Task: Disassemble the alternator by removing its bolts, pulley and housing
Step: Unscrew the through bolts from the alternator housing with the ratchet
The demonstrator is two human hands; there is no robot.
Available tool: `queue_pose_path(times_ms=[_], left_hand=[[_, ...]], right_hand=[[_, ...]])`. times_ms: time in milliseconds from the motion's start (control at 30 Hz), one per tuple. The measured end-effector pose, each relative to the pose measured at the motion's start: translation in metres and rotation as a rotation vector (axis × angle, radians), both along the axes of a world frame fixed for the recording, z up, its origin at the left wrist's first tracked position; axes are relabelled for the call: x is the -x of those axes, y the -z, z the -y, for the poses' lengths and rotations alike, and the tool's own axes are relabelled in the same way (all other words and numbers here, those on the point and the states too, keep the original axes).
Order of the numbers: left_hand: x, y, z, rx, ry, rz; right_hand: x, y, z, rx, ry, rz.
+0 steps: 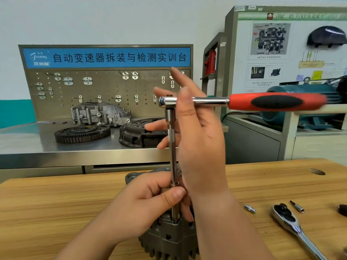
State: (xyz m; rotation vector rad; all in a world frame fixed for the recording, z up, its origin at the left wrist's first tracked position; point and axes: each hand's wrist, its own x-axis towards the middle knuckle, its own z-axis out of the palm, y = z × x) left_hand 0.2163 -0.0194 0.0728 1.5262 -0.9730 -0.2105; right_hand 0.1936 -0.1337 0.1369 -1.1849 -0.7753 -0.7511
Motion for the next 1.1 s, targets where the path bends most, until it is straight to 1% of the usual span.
queue_pose_path(times_ms=[67, 133, 267, 400, 467, 533, 600, 733, 767, 833, 900, 933, 1100], left_hand=[[-0.0009, -0.0002, 0.0001, -0.024, -0.022, 0.027], [-0.0008, -0.0006, 0.0006, -0.02, -0.021, 0.047], [0.0, -0.0009, 0.0008, 0.009, -0.006, 0.006], [0.0016, -0.0034, 0.0006, 0.014, 0.044, 0.02], [0.0016, -0.0037, -0.0004, 0.016, 0.045, 0.031], [0.001, -0.0034, -0.0007, 0.021, 0.049, 0.029], [0.0006, -0.0029, -0.0007, 0.025, 0.053, 0.028], [0.0014, -0.0023, 0.0016, 0.014, -0.008, 0.064], [0.0021, -0.0024, 0.0021, 0.01, -0.011, 0.071], [0.0037, -0.0027, 0.0027, -0.007, -0.018, 0.1], [0.0035, -0.003, 0.0024, -0.003, -0.021, 0.115], [0.0031, -0.0027, 0.0019, 0.002, -0.027, 0.114], [0.0015, -0.0018, 0.0, 0.007, 0.024, 0.035]], right_hand=[[0.0017, -0.0012, 0.0003, -0.012, 0.063, 0.096], [0.0019, -0.0012, -0.0006, -0.028, 0.041, 0.114], [-0.0006, -0.0011, -0.0017, -0.07, -0.14, -0.025], [-0.004, -0.001, 0.0038, -0.126, -0.335, -0.175], [-0.0046, -0.0006, 0.0038, -0.111, -0.37, -0.244], [-0.0039, 0.0001, 0.0017, -0.085, -0.32, -0.238], [-0.0012, 0.0003, -0.0015, -0.053, -0.216, -0.164], [0.0041, -0.0048, -0.0038, 0.017, 0.081, 0.121], [0.0042, -0.0056, -0.0042, 0.054, 0.134, 0.152], [0.004, -0.0055, -0.0056, 0.099, 0.151, 0.136], [0.0043, -0.0032, -0.005, 0.046, 0.089, 0.128], [0.0048, -0.0031, -0.0042, -0.001, 0.019, 0.097], [-0.0008, -0.0027, 0.0023, -0.138, -0.3, -0.118]])
